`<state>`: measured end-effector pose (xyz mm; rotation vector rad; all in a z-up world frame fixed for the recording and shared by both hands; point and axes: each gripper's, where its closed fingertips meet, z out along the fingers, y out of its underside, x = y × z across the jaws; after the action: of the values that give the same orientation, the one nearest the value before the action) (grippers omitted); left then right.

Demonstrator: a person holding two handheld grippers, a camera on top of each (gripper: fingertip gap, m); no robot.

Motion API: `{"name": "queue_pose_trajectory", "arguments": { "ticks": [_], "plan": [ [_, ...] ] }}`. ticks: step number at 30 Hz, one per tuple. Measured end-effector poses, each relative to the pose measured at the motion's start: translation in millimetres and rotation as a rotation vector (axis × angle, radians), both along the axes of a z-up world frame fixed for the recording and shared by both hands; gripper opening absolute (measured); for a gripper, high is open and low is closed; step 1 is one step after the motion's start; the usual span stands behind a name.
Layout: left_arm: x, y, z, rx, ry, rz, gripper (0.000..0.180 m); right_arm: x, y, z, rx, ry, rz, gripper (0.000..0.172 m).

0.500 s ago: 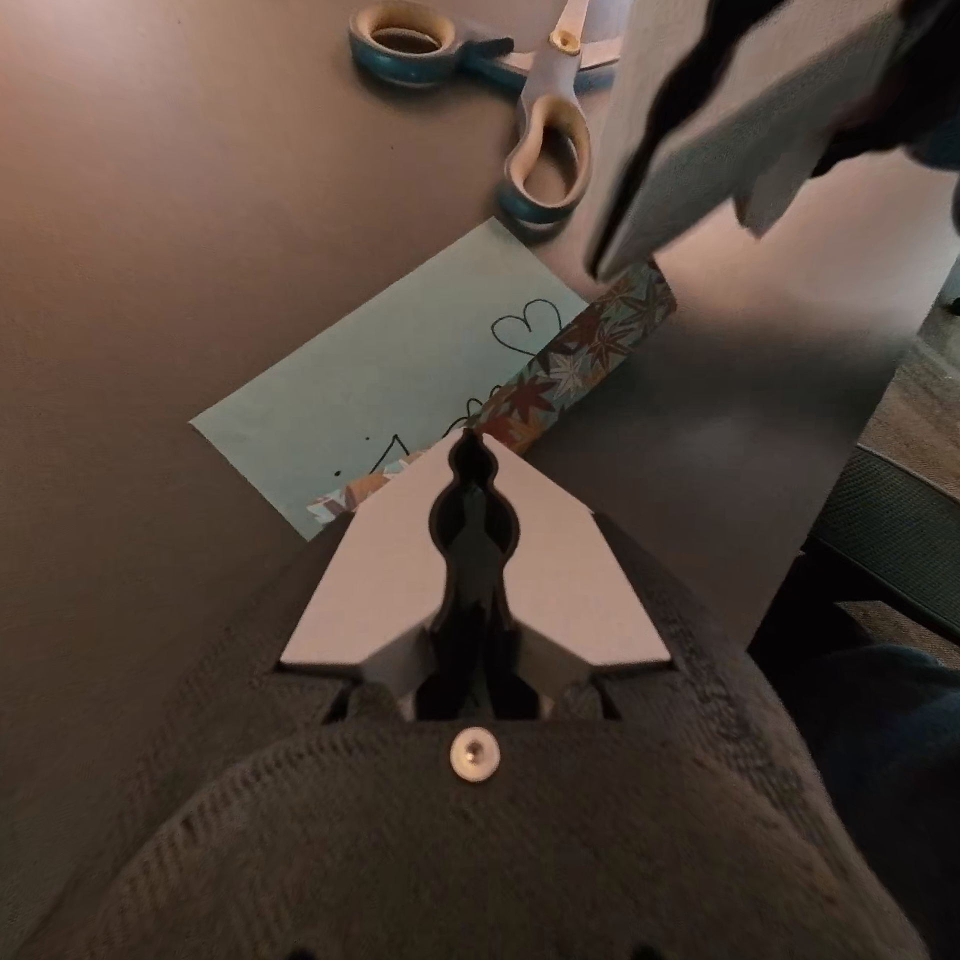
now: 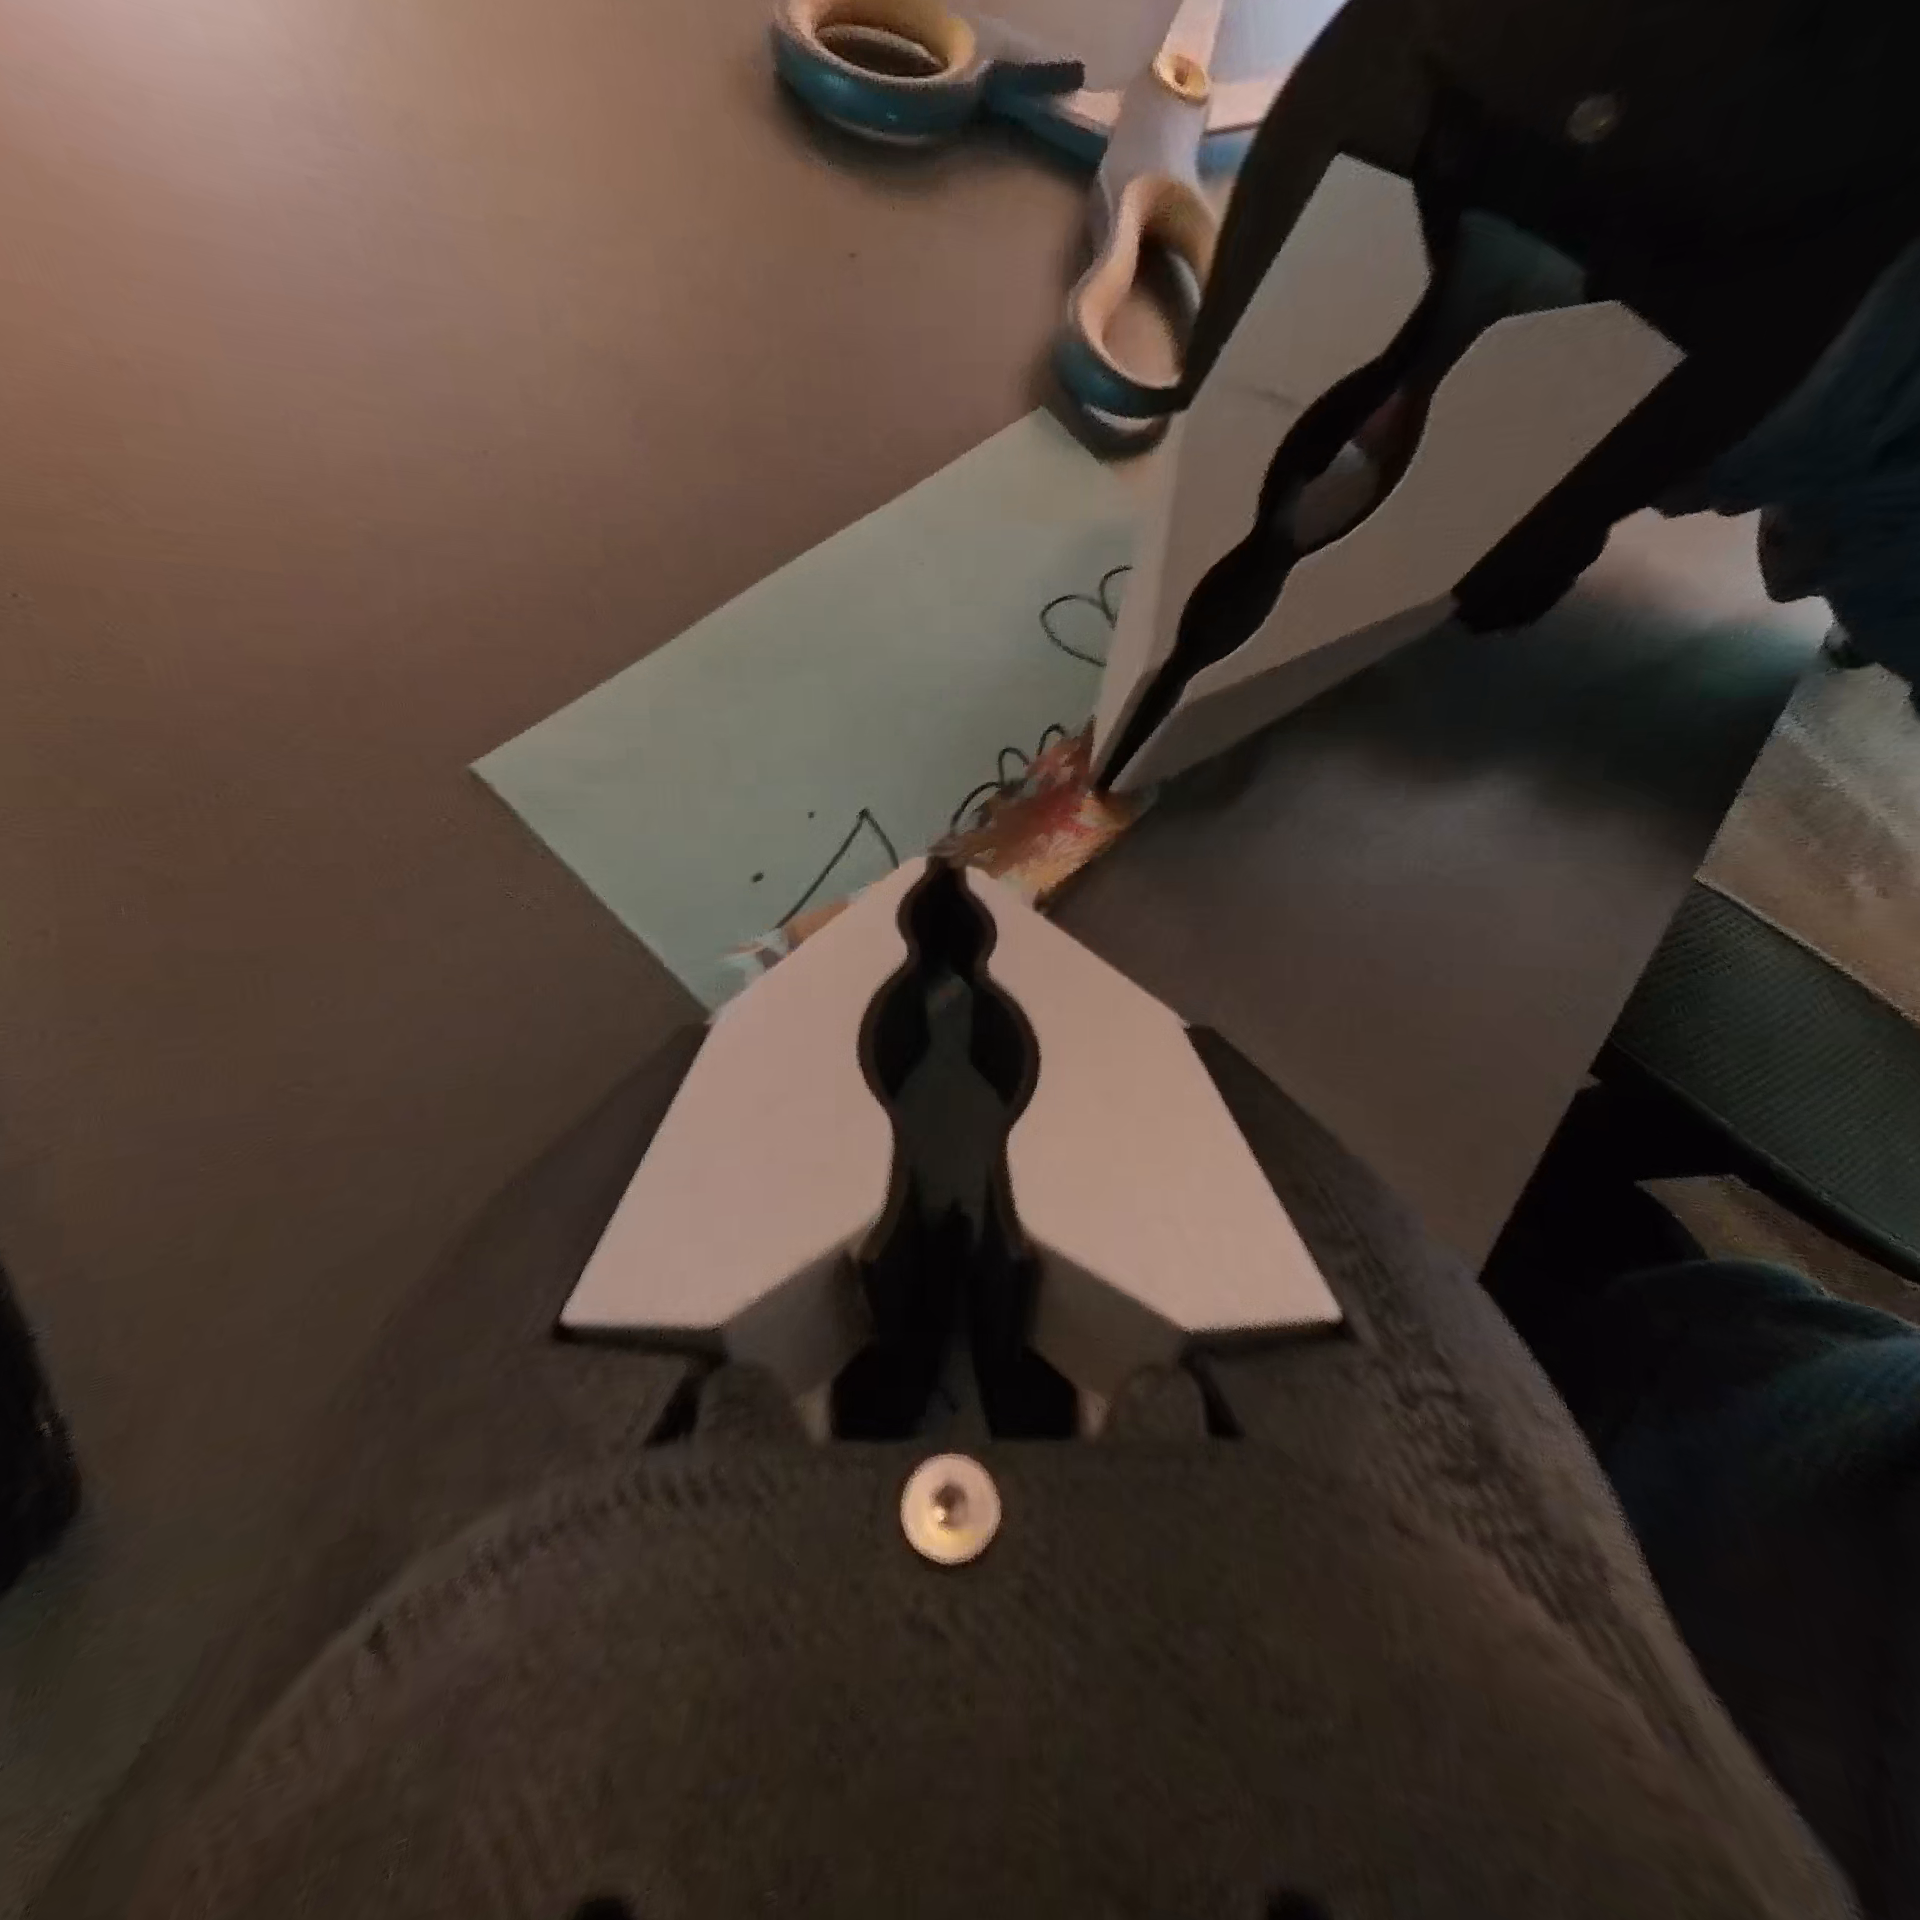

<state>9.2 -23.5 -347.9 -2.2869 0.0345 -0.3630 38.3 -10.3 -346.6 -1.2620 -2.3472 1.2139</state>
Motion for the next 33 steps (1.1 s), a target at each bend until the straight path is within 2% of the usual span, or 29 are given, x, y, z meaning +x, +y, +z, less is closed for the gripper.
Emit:
{"name": "queue_pose_trajectory", "arguments": {
  "ticks": [7, 14, 23, 26, 31, 33],
  "plan": [
    [-8, -16, 0, 0.008, 0.034, -0.009, 0.0, 13, 13, 0, -0.007, -0.013, -0.047, 0.0],
    [-7, -33, -1, 0.029, 0.111, -0.077, 0.0, 32, 27, 0, 0.031, 0.01, -0.079, 0.0],
    [-5, -37, -1, 0.035, 0.138, -0.102, 0.0, 53, 44, -1, 0.088, 0.014, -0.145, 0.0],
    [-4, -40, -1, 0.036, 0.148, -0.104, 0.0, 50, 35, 15, 0.126, 0.114, -0.133, 0.0],
    [-2, -44, -1, 0.032, 0.139, -0.099, 0.0, 44, 14, 25, 0.344, 0.246, -0.036, 0.04],
    [-2, -44, -1, 0.032, 0.136, -0.095, 0.0, 40, 13, 39, 0.379, 0.314, -0.05, 0.046]
  ]
}}
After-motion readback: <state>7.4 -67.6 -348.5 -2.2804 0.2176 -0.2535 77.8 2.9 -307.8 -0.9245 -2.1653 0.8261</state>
